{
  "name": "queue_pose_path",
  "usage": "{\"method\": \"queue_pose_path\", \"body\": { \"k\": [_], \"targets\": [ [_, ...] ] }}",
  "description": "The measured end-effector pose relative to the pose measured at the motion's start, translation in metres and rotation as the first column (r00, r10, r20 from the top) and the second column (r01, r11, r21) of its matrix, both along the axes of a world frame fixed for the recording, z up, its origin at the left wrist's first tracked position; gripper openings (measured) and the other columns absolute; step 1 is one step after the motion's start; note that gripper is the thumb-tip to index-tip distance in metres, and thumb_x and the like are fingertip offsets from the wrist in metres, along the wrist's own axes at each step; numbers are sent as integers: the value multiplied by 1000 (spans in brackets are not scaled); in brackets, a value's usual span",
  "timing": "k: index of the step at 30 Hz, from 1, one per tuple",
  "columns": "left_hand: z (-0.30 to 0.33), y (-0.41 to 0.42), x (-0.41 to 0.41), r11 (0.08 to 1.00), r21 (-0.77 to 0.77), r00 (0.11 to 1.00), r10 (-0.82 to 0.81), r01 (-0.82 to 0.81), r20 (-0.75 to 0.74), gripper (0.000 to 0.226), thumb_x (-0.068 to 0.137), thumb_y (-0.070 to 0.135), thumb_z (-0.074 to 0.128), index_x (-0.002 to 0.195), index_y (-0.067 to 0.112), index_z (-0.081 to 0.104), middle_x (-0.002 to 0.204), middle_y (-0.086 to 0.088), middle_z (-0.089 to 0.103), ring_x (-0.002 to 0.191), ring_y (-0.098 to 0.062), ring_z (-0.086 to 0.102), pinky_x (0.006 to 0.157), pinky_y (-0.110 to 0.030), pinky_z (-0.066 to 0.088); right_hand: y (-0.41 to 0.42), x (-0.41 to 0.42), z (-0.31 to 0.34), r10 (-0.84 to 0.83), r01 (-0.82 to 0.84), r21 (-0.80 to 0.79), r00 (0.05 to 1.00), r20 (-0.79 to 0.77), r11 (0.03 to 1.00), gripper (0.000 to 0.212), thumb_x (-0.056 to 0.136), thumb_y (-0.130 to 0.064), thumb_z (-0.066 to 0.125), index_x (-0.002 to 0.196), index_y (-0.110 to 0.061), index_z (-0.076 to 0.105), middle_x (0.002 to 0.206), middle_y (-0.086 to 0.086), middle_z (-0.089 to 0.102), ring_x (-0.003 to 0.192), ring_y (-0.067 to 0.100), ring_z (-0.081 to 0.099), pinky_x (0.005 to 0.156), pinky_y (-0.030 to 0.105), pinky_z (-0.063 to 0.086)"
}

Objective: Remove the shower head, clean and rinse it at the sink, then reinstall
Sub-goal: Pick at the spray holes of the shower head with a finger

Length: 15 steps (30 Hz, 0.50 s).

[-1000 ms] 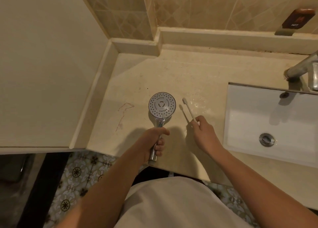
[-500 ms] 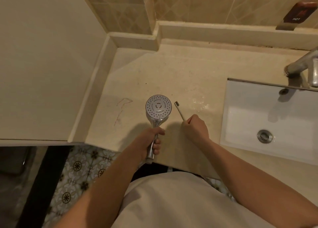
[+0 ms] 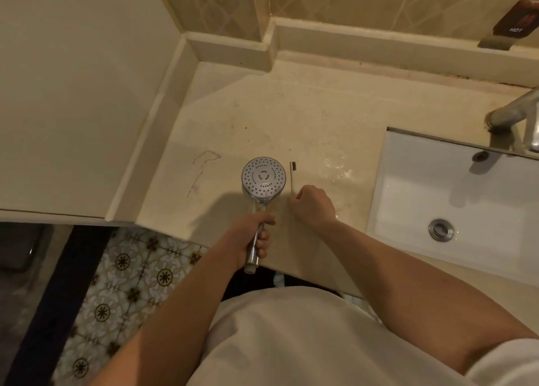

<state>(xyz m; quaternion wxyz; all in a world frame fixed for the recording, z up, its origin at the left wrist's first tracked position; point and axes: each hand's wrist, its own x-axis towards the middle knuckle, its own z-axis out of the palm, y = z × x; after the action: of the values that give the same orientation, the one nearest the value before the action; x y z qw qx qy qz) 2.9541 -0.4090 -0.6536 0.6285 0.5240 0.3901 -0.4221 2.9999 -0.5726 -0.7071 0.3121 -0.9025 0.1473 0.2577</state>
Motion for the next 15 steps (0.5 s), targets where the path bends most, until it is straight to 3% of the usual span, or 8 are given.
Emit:
{"method": "queue_pose_path", "body": {
  "k": [3, 6, 9, 15],
  "targets": [
    [-1, -1, -3, 1000, -4, 1000, 6, -6, 10, 19, 91, 26, 65, 97, 11, 57, 48, 3, 40, 34, -9, 34, 35, -21, 32, 4, -1, 4, -33, 25, 155, 998, 46, 988, 18, 98, -26, 42, 91, -12, 50, 88, 6, 59, 71, 21, 53, 49, 28, 30],
    [1, 1, 0, 1000, -9, 999, 29, -28, 16, 18, 91, 26, 65, 96, 11, 57, 49, 3, 39, 34, -9, 33, 36, -20, 32, 2, -7, 9, -15, -15, 308, 995, 94, 951, 16, 100, -15, 35, 87, -14, 45, 92, 2, 59, 77, 22, 54, 53, 28, 33],
    [2, 2, 4, 999, -12, 999, 43, -43, 17, 17, 92, 26, 64, 95, 10, 57, 49, 3, 38, 34, -9, 33, 36, -20, 32, -4, -13, 11, -54, 13, 304, 991, 126, 953, 20, 100, -20, 33, 97, -15, 52, 93, -3, 61, 77, 16, 57, 58, 28, 41],
    [1, 2, 5, 1000, -13, 1000, 19, -19, 16, 16, 93, 25, 64, 94, 11, 57, 49, 3, 39, 34, -8, 34, 36, -19, 32, -25, -15, 3, -161, 136, 227, 983, 92, 964, 13, 88, -28, 45, 87, -15, 48, 79, 6, 59, 64, 19, 51, 53, 33, 38]
  ]
}}
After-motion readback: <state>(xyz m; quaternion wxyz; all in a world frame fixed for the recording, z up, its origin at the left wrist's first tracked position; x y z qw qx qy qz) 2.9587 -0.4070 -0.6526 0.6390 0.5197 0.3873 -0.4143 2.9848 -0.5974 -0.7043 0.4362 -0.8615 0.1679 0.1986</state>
